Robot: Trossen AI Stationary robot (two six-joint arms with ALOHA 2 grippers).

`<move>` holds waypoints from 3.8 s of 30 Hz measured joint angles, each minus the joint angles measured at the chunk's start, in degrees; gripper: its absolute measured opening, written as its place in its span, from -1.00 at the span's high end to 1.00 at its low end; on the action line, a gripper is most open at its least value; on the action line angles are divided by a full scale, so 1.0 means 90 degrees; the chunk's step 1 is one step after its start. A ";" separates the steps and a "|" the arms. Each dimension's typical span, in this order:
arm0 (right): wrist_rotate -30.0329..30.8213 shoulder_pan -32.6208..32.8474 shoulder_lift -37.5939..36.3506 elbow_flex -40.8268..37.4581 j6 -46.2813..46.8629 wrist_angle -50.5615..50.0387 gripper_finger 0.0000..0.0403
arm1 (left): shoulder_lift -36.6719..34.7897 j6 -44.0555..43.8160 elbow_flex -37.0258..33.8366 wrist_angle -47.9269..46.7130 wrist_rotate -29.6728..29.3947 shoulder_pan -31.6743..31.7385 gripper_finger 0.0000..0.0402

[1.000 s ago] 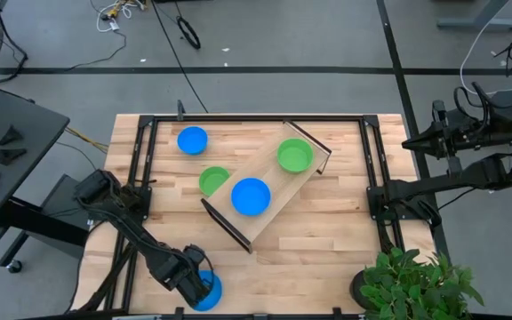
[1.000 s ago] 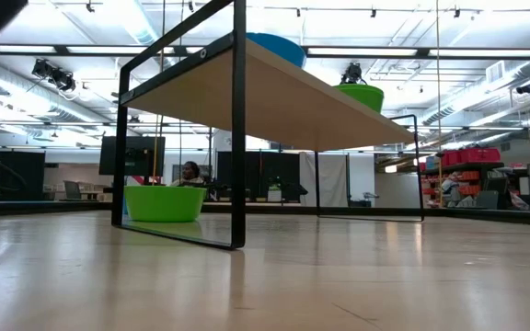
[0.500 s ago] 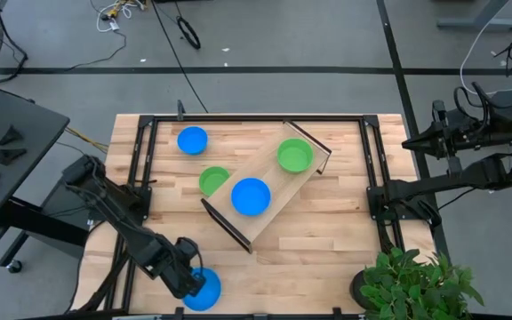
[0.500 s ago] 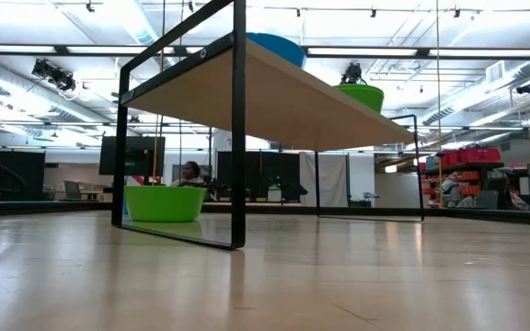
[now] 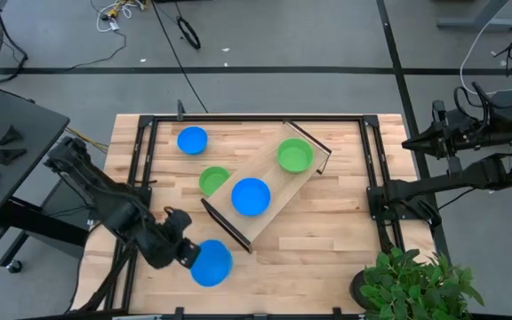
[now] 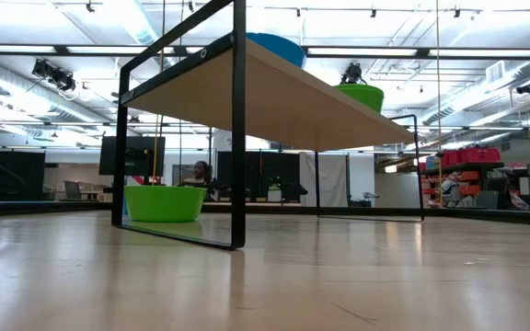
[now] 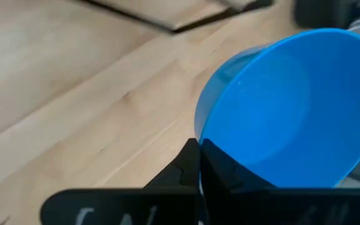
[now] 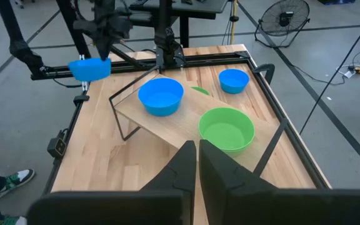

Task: Pick & Place Mini bowls
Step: Stack the bottom blue bowl on top of the blue bowl on the shelf

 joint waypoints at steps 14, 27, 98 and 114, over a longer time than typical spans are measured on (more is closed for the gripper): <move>0.0000 0.0000 0.0000 0.0000 0.0000 -0.0001 0.88 | -0.0368 0.1549 0.0807 0.0156 0.0001 0.1182 1.00; 0.0000 0.0002 0.0000 0.0000 0.0000 -0.0001 0.88 | -0.0105 0.2554 0.1870 -0.0160 0.0215 0.2403 1.00; 0.0000 0.0002 0.0002 0.0002 0.0001 -0.0001 0.88 | 0.1921 0.4215 0.2630 -0.1386 0.3418 0.5678 1.00; 0.0000 0.0002 0.0002 0.0002 0.0001 0.0000 0.88 | 0.2056 0.4529 0.2633 -0.1677 0.2968 0.5347 1.00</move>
